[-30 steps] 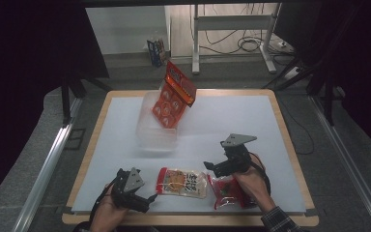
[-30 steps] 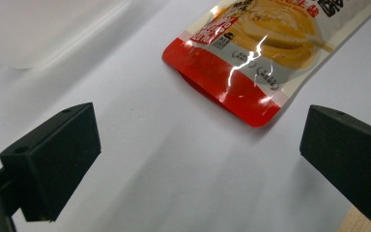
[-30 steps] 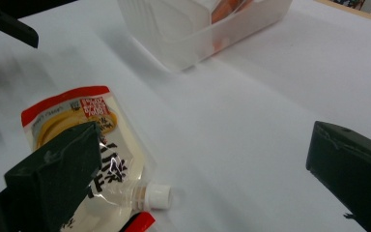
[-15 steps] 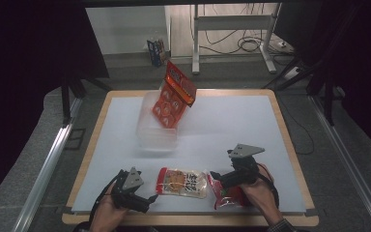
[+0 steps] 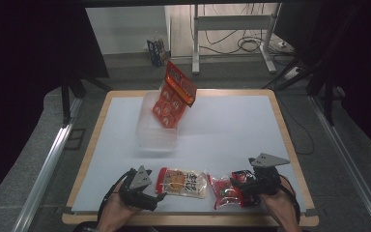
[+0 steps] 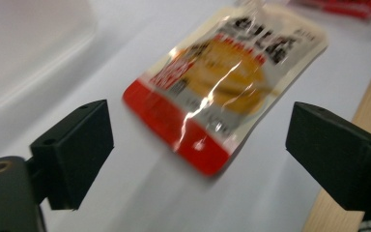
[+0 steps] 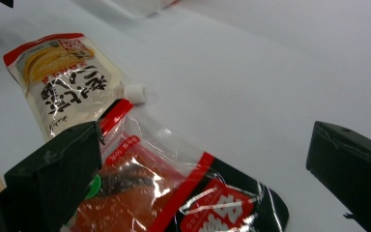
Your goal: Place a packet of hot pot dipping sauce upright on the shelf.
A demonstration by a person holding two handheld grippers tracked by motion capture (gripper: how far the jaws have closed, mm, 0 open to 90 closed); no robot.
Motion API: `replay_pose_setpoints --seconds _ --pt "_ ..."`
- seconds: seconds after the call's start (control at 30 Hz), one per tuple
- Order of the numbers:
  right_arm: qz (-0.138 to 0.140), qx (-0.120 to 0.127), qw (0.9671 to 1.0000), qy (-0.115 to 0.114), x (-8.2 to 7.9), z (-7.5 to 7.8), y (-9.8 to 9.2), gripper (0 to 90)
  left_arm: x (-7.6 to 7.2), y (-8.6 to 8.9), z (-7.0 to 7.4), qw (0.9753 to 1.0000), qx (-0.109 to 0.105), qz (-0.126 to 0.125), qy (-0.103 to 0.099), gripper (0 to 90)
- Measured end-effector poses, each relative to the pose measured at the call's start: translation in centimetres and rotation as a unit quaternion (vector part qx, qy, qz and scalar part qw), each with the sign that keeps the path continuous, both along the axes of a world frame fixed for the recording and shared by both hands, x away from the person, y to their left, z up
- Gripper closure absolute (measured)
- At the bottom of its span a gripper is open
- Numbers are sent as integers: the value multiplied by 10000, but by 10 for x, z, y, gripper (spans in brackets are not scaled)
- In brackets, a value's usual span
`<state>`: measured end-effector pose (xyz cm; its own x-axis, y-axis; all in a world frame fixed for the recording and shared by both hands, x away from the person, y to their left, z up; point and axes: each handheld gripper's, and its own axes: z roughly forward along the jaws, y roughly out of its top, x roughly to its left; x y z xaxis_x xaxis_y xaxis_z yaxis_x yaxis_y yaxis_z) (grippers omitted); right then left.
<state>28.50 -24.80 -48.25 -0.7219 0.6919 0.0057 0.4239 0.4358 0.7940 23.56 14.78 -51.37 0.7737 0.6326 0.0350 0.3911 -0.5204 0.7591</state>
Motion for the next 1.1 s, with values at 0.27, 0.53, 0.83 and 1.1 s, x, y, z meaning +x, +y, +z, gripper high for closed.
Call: replay_pose_setpoints --seconds 0.27,0.53,0.83,1.1 --pt "-293 -149 9995 -38 -10 -3 -17 0 4 -28 7 9983 -309 -476 -110 273" --pt "-460 -61 9989 8 -17 -3 -29 0 6 -60 10 9947 -422 -930 -73 468" --pt "-523 -135 9985 78 -19 -4 -36 0 14 -103 11 9888 -541 -1390 69 819" --pt "-595 -526 9967 169 -20 -10 -31 0 25 -131 5 9875 -626 -1440 148 895"
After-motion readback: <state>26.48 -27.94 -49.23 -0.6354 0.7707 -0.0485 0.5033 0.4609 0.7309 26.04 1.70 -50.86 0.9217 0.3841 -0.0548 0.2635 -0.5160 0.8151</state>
